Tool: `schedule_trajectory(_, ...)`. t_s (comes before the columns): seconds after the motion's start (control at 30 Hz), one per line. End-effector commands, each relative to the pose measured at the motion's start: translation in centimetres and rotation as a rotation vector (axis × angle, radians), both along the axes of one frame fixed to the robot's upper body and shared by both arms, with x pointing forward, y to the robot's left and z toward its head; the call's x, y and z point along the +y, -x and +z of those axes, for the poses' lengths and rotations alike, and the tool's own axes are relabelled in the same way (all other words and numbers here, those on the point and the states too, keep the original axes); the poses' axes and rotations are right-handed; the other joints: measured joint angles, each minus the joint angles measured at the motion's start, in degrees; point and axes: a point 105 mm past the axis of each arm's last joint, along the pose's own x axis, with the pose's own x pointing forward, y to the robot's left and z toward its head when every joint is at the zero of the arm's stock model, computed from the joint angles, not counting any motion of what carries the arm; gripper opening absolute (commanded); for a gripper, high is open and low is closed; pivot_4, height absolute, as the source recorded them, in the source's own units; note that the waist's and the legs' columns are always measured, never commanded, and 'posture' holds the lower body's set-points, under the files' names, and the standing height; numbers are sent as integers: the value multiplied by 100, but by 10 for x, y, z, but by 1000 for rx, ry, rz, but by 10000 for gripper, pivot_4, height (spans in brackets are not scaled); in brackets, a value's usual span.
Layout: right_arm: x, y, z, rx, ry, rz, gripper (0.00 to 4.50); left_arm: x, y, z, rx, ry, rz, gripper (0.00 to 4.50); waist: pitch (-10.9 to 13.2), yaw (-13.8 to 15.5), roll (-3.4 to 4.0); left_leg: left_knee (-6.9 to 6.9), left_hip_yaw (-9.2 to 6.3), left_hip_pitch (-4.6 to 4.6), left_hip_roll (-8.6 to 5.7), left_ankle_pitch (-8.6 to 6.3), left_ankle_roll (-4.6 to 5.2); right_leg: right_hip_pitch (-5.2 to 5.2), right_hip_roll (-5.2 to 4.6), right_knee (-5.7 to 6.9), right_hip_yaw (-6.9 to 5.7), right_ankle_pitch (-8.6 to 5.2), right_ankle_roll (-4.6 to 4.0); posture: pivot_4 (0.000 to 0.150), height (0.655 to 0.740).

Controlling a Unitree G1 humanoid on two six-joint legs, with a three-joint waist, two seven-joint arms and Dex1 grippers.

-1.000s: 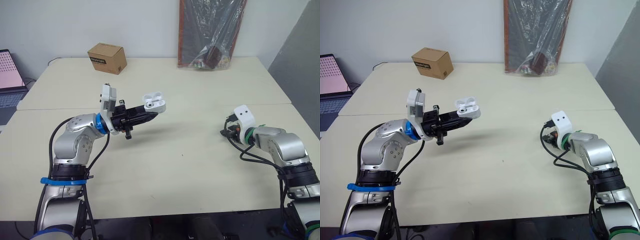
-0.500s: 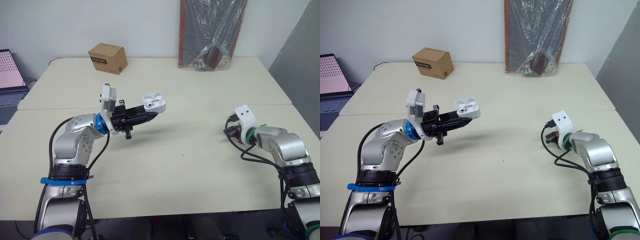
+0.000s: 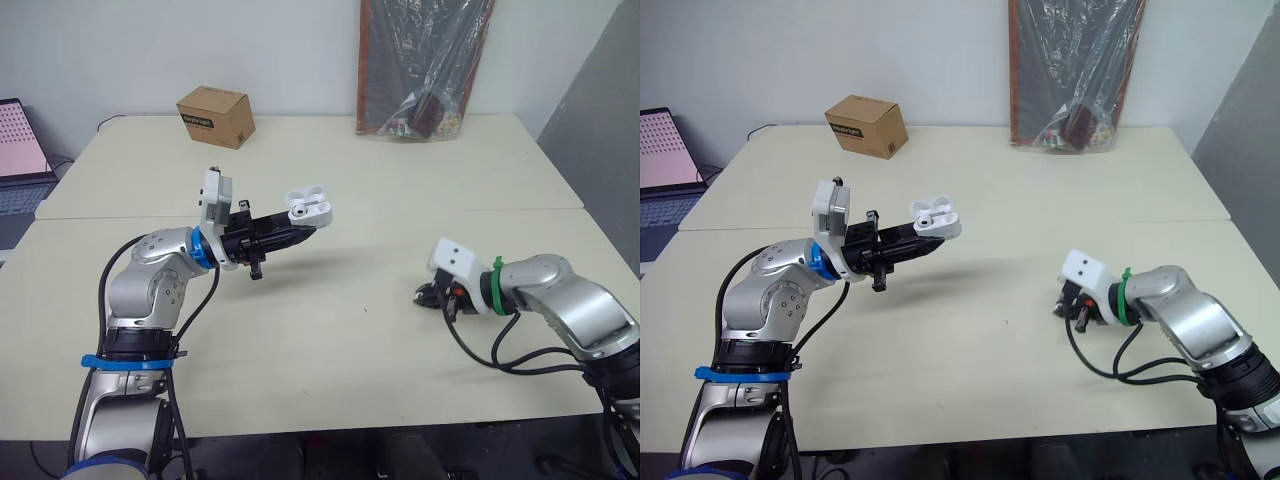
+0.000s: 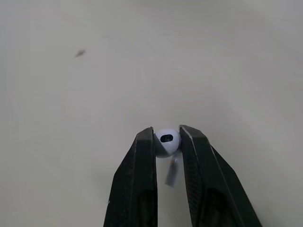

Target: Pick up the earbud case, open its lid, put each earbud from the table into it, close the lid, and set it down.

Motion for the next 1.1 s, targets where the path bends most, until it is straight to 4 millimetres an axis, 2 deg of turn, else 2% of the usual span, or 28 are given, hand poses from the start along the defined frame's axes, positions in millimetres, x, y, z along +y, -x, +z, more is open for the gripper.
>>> schedule_trajectory(0.03, 6, 6, 7, -24, 21, 85, 3644, -1, 3, 9, -42, -6, -27, 7564, 0, 1, 0, 0, 0, 0, 0, 0, 0, 0, 0, 0, 0, 0, 0, 1500, 7400)
schedule_trajectory(0.23, 14, 13, 3, -2, 21, 137, 3644, -3, 4, 7, -42, -16, -46, 7564, 0, 3, 0, -1, -1, 1, 0, 0, 0, 0, 0, 2, -1, 2, -3, 1500, 7400)
schedule_trajectory(0.5, 10, 14, -10, 16, 60, 141, 3644, -4, 4, 7, -45, -14, -49, 7564, 0, 4, 0, 0, -2, 1, 0, 0, 0, 0, 0, 2, -2, 4, -7, 1500, 7400)
schedule_trajectory(0.77, 12, 11, -11, -1, 56, 155, 3644, -5, 4, 7, -49, -11, -44, 7564, 0, 3, 0, 0, -1, 1, 0, 0, -1, 0, 0, 2, -2, 13, -22, 1500, 7400)
schedule_trajectory(1.0, 11, 11, -6, -13, 74, 173, 27992, -5, 3, 7, -50, -8, -37, 7564, 0, 3, 0, 1, -2, 2, 0, 1, -1, 0, 0, 4, -2, 14, -23, 1500, 7400)
schedule_trajectory(1.1, 13, 15, 0, 14, 95, 179, 27992, -5, 3, 7, -51, -7, -34, 7564, 0, 3, 0, 1, -2, 2, 0, 1, -1, 0, 0, 4, -2, 14, -23, 1500, 7400)
